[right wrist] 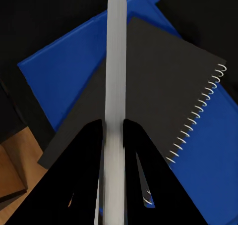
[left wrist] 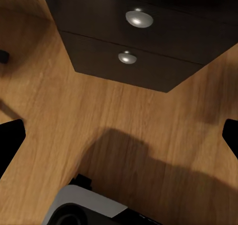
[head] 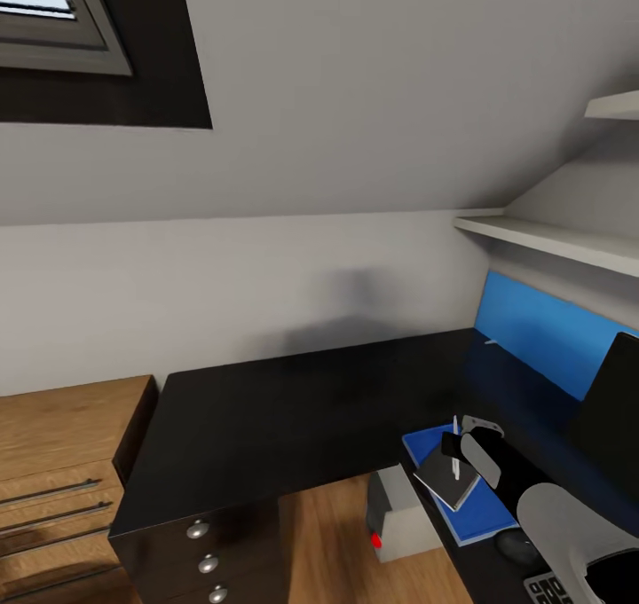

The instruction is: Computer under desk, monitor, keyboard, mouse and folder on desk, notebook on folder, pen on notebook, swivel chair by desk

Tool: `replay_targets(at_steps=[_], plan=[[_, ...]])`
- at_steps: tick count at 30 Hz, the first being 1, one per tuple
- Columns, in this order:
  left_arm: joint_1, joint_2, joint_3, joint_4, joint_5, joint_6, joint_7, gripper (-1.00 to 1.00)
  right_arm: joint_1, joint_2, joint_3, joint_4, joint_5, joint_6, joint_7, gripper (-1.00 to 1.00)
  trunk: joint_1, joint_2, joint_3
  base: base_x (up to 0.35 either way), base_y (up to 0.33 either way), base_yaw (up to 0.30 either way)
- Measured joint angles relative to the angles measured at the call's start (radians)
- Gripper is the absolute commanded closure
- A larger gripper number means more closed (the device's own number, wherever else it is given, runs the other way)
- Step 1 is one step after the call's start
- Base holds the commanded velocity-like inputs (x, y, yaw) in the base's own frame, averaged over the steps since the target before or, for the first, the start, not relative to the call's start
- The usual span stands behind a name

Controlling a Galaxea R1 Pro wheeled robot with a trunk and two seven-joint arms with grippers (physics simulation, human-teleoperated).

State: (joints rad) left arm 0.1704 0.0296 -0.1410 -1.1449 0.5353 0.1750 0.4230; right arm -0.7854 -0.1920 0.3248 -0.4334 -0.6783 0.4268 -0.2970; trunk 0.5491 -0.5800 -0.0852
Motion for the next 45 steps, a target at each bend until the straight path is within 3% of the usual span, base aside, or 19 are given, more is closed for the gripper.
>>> replay_targets(at_steps=[26,45], plan=[[0.000,0.000,0.000,0.000,0.000,0.000,0.000,-1.00,0.000,-0.001,-0.001,0.000,0.000,0.000,-0.002,1.00,0.100,-0.182,-0.082,0.000,0.000,0.000],[0.000,0.000,0.003,0.000,0.001,0.001,0.002,-1.00,0.000,-0.002,-0.003,0.002,0.000,0.009,-0.025,1.00,0.100,-0.183,-0.082,0.000,0.000,0.000]])
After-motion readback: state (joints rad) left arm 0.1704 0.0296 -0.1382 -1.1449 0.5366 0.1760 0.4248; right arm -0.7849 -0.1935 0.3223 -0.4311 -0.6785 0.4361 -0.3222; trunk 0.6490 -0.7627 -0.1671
